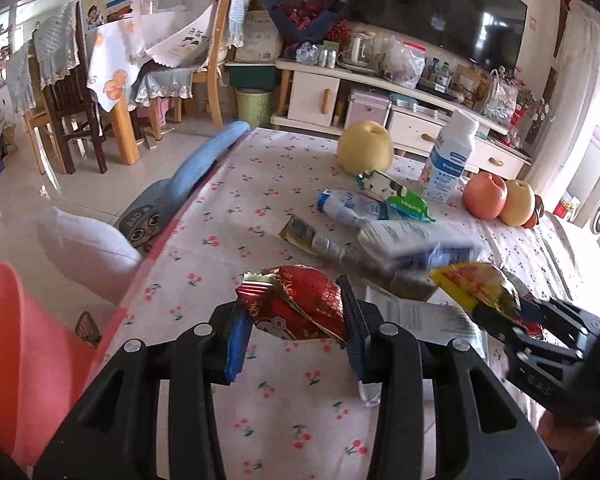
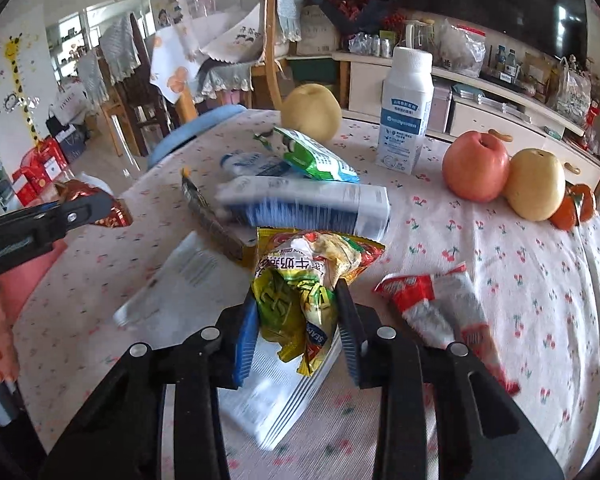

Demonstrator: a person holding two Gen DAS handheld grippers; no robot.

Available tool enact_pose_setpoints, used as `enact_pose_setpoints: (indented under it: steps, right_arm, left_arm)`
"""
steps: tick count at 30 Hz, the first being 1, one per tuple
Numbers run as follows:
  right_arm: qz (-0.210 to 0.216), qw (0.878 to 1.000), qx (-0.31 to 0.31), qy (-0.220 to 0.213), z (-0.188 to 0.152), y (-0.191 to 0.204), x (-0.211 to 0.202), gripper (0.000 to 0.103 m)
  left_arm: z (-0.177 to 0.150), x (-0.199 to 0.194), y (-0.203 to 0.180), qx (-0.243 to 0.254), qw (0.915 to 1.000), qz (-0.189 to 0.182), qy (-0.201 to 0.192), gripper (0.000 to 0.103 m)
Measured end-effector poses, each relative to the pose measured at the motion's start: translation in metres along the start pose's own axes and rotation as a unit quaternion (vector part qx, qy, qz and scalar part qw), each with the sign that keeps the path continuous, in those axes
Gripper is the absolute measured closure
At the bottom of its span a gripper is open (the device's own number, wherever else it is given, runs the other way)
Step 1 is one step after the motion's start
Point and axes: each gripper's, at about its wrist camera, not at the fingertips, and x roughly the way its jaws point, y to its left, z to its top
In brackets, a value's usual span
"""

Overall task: Collect trash
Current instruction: 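Lift the red wrapper and yellow-green bag and carry both toward the pink bucket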

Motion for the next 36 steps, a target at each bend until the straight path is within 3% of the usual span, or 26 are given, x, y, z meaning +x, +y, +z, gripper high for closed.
enact_pose_setpoints:
  steps: [10, 21, 36]
  right_arm:
    - [-0.009, 1.000, 0.003, -0.021, -0.020, 0.030, -0.032, 0.066]
    - [0.007, 1.000, 0.002, -0.029, -0.037, 0.073, -0.061, 0.066]
    - [0.052, 0.997, -0.052, -0.035, -0.036, 0.161, -0.081, 0.066]
  left_arm:
    - [-0.009, -0.021, 0.021, -0.002, 0.9999, 0.007, -0.012, 0.061]
    - [-0.024, -0.054, 0.055, -0.037, 0.9988, 0.010, -0.033, 0.061]
    - [-0.027, -0.096, 0.148, -0.111, 0.9905, 0.034, -0.073, 0.061]
